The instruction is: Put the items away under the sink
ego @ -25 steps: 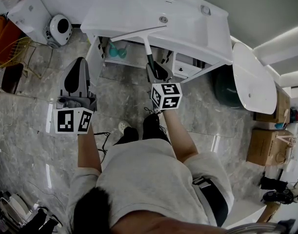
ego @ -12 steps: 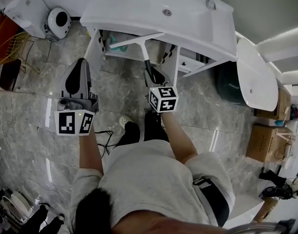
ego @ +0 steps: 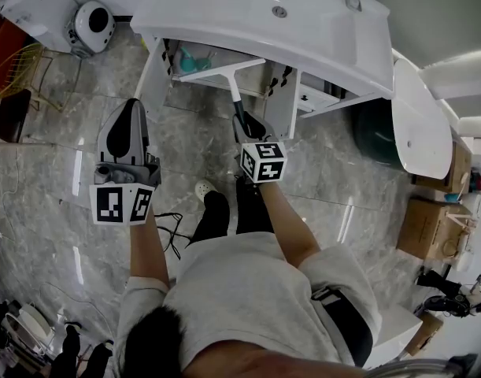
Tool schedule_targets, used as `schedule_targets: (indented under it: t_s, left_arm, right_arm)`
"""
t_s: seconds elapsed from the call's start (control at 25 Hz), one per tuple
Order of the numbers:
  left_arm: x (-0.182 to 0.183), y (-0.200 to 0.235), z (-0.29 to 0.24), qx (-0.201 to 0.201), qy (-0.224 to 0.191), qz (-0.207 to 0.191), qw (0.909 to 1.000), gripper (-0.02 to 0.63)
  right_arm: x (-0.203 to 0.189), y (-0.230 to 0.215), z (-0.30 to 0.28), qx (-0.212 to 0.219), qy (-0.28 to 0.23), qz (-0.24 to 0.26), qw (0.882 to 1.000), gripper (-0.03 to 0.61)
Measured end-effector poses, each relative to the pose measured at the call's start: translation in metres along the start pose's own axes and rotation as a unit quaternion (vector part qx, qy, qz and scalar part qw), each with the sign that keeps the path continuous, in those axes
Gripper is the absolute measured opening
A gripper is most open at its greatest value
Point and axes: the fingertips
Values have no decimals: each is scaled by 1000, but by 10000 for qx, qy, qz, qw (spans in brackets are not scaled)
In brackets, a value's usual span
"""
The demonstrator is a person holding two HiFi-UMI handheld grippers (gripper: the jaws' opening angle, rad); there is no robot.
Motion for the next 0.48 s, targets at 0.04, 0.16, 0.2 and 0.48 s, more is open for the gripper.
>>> schedule_targets:
  t_s: [0.04,0.16,0.2,0.48]
  left_arm:
    - [-3,2,0,9,19,5,10000,6]
    - [-15,8,-2,21,92,29,10000,6]
    - [-20,10,-3,19,121,39,9999,6]
    - [-64,17,-17,-56,335,102,9994,6]
  right_arm:
    - [-3,-2,-3,-18,19,-20,10000,101]
    - [-14,-9,-12,-82,75,-51,9999,101]
    - [-18,-12,-16,-105,98,-60,9999,101]
    - [-54,-35,-46,-205,368,-90,9991,101]
Point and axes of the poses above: the fingertips, and each gripper's own axes: z backward along the fingers, y to its left, x out of its top, and after that the axes turned 12 degrees about -y, right-handed
